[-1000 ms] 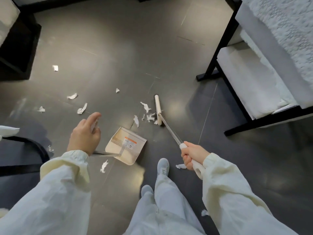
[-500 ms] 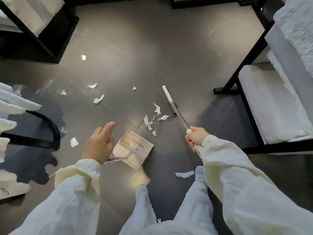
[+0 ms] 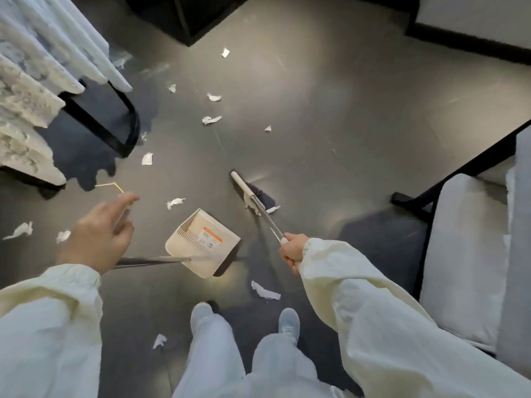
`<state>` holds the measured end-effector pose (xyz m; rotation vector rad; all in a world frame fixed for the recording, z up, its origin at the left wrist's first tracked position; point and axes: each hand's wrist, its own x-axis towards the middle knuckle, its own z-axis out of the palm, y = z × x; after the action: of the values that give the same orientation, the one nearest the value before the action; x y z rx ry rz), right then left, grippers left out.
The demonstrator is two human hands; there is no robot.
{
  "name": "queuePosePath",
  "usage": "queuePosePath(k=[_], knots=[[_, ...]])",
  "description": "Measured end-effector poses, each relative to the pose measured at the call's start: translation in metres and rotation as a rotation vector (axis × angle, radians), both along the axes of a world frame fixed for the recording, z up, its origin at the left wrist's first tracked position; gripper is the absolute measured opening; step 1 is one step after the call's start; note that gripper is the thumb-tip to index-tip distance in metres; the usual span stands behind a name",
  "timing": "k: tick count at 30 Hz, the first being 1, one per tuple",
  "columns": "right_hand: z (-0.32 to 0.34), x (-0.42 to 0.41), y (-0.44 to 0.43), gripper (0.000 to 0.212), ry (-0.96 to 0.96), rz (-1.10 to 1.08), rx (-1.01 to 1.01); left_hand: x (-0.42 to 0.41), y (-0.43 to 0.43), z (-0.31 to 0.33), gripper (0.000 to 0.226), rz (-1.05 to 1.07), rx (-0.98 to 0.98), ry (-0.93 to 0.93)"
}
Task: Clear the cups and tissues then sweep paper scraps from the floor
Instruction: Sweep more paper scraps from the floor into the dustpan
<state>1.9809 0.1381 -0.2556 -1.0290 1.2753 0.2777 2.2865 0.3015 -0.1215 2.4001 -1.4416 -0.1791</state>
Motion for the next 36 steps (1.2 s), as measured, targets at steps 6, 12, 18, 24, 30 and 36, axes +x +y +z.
queuePosePath(k=[6, 12, 18, 24, 30, 36], knots=[[0.049, -0.036, 0.057, 0.062, -0.006, 0.242, 0.083, -0.052, 0.07, 0.007, 0.053, 0.186, 0.045, 0.054], [0.107, -0.045, 0.055, 0.044, 0.011, 0.381, -0.098, -0.073, 0.123, 0.011, 0.053, 0.305, 0.073, 0.101], [0.068, -0.054, 0.098, 0.058, 0.162, 0.309, -0.198, -0.089, 0.181, 0.013, 0.045, 0.347, 0.047, 0.095], [0.024, -0.064, 0.186, 0.05, 0.246, 0.45, -0.177, -0.102, 0.261, 0.013, 0.042, 0.445, -0.025, 0.186], [0.005, -0.069, 0.313, 0.045, 0.27, 0.312, -0.217, -0.096, 0.351, 0.0, 0.04, 0.461, -0.071, 0.227], [0.027, -0.1, 0.436, 0.063, 0.084, 0.101, -0.031, -0.111, 0.432, -0.006, 0.044, 0.31, -0.096, 0.262]])
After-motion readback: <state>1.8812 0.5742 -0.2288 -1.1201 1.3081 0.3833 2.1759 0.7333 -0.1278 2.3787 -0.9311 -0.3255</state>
